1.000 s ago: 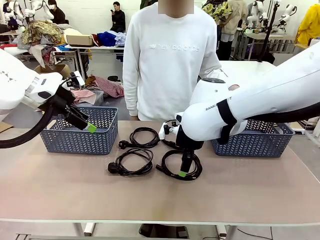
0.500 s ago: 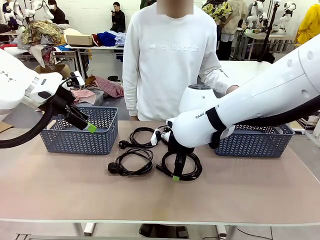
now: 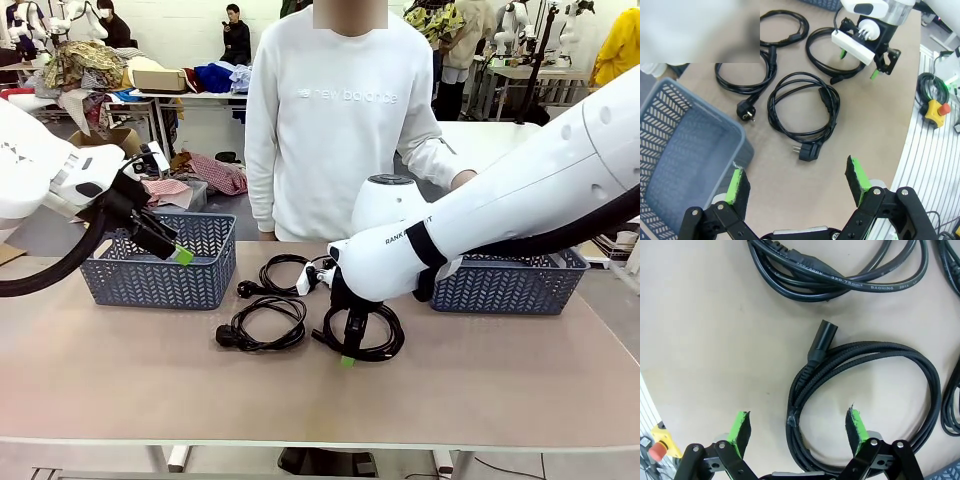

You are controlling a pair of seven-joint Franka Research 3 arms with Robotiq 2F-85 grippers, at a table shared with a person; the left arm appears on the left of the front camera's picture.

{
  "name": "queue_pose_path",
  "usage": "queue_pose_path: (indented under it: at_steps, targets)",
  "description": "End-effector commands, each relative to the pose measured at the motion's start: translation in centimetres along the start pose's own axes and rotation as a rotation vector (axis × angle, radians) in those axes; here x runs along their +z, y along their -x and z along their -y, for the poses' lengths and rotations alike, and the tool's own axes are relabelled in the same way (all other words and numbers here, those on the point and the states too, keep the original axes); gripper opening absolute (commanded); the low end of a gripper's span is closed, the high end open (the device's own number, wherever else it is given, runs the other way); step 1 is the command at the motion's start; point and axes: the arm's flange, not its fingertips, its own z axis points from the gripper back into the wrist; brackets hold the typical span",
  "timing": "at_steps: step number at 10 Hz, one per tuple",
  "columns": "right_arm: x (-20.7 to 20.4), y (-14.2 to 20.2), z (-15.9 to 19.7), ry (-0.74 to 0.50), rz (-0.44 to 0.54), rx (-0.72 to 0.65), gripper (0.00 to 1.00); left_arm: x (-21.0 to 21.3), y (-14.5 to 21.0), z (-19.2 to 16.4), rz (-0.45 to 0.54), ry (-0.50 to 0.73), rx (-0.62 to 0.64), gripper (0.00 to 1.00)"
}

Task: Organize the cables according to human instructions.
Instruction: Pick up a bundle of cables and place it in the basket indicated by the human.

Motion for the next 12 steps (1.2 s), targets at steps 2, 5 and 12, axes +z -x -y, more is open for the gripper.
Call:
queue_pose_path:
  at_steps: [2,5,12]
  targets:
    - [-0.4,-1.2,-0.3,0.025,-0.017,-0.013,1.0,-0.3,0.2,-0.3,0.017,0.015,-0.016,1.0]
    - [-0.5,-2.0,-0.9,-0.012,-0.022,-0.02,1.0,-0.3,0.2,-0.3,0.017,0.015,-0.016,1.0]
    - [-0.6,-2.2,-1.0,-0.036,-0.05,-0.014,1.0,-0.3,0.2,-0.3,0.017,0.015,-0.016,1.0]
